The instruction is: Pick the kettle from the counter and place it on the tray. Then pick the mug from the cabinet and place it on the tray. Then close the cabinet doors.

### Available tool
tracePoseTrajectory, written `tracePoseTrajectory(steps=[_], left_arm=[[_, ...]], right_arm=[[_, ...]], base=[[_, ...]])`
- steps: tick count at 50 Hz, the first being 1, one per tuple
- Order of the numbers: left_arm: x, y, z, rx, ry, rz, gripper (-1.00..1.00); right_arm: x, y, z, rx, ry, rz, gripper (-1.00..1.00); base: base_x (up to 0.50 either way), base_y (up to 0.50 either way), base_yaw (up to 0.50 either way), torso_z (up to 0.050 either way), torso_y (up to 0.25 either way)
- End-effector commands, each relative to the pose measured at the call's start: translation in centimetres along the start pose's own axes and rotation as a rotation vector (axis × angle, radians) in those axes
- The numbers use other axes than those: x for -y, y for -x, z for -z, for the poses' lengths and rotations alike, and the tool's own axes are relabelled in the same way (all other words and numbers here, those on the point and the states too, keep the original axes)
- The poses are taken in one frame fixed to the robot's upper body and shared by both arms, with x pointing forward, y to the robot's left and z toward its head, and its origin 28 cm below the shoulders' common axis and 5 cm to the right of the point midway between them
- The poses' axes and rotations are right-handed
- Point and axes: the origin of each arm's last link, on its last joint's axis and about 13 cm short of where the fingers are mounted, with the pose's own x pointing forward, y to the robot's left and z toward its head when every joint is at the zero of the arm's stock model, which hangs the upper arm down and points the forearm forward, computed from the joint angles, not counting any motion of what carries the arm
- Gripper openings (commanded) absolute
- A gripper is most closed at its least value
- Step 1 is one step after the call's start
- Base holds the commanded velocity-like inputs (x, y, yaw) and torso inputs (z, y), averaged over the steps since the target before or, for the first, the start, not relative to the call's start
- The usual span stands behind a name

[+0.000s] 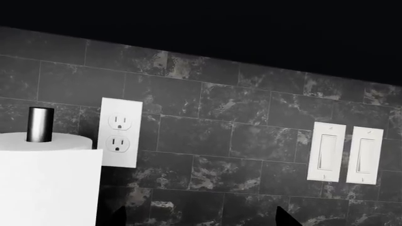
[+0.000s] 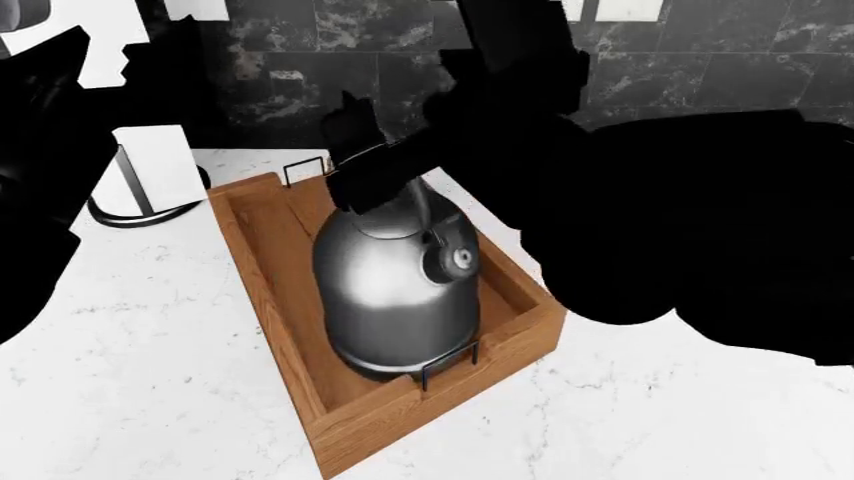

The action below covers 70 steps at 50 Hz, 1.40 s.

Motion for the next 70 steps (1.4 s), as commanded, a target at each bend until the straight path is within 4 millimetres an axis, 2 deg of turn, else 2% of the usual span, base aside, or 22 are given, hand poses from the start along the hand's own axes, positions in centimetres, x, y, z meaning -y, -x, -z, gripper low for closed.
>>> tracePoseTrajectory(steps=[1,6,12,22,28,34,41,70], left_arm=[[0.1,0.1,-0.5,0.011,0.005,0.001,1.00],[0.7,0.7,-1.7,0.051,0.012,0.023,1.00],[1.8,1.7,-3.4,0.104,0.013,0.048,1.00],[3.6,5.2,-5.9,0.274,-0.029,0.036,1.00],[4.2,7.5,-6.0,0.376,-0.045,0.004,1.00],[4.3,8.7,-5.3,0.409,-0.056,-0.024,1.00],[4.2,8.9,-4.5,0.416,-0.053,-0.041,1.00],[4.2,9.4,-5.3,0.419,-0.011,-0.019,1.00]], right_arm=[[0.5,2.2,-3.2,0.130,0.008,0.053,1.00],[0.9,4.7,-4.9,0.232,0.008,0.122,1.00],[1.0,7.4,-4.5,0.294,0.020,0.188,1.00],[0.7,11.3,-0.4,0.419,0.104,0.385,1.00],[0.4,13.3,2.2,0.463,0.162,0.515,1.00],[1.4,13.9,3.7,0.485,0.122,0.592,1.00],[1.6,14.5,4.3,0.494,0.122,0.632,1.00],[1.6,14.8,4.3,0.503,0.120,0.658,1.00]], base=[[0.00,0.00,0.00,0.000,0.000],[0.00,0.00,0.00,0.000,0.002],[0.00,0.00,0.00,0.000,0.000],[0.00,0.00,0.00,0.000,0.000],[0.00,0.00,0.00,0.000,0.000],[0.00,0.00,0.00,0.000,0.000],[0.00,0.00,0.00,0.000,0.000],[0.00,0.46,0.00,0.000,0.000]])
